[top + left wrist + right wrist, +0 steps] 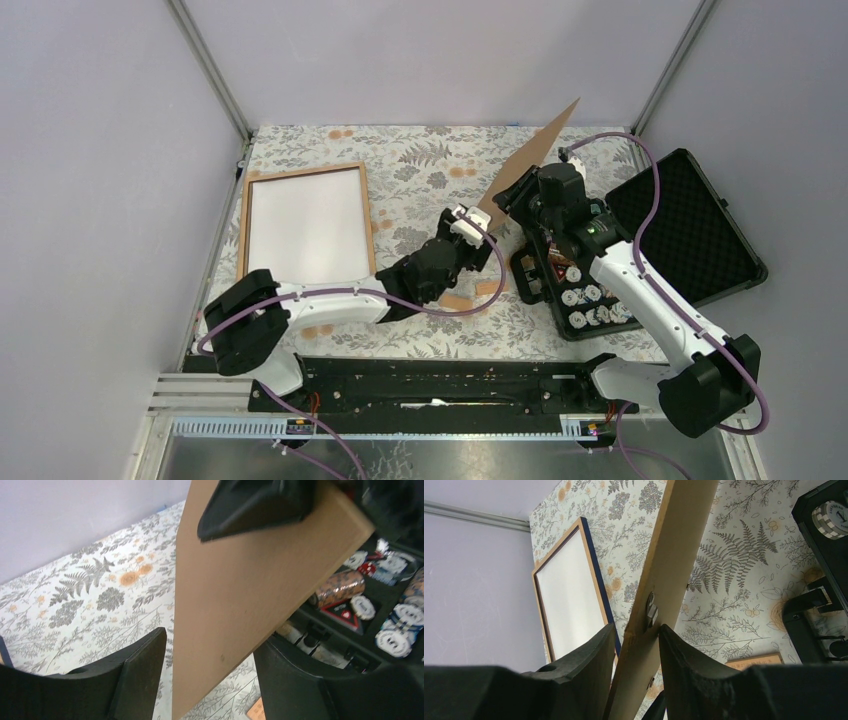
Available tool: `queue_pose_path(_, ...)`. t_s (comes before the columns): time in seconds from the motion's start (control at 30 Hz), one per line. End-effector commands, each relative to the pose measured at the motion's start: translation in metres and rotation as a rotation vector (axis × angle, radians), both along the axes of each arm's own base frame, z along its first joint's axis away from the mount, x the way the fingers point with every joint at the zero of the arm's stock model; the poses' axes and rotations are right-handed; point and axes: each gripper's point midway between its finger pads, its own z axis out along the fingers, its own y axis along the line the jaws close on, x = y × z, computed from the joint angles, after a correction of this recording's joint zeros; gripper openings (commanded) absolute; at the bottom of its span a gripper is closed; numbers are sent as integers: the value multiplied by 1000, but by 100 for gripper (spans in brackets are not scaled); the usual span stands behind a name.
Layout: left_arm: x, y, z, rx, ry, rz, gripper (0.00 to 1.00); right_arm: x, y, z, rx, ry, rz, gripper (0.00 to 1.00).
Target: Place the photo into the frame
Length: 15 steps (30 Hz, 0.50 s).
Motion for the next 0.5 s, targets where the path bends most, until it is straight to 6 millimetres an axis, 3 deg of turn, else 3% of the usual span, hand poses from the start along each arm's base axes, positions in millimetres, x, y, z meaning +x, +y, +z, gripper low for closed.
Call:
queue_pose_path(0.0,1,-21,58,-147,-68,-23,68,4,5,24,28,-75,11,13)
queue_pose_path(0.17,8,-31,67,-138,-81,13,65,5,5,22,23,-71,12,15)
queue_pose_path(0.33,9,-39,65,-99,-101,-1,45,5,6,22,20,-71,18,19)
queue_pose_path(0.47,11,-32,59,-59,-126,20,28,6,8,30,24,-87,28,34)
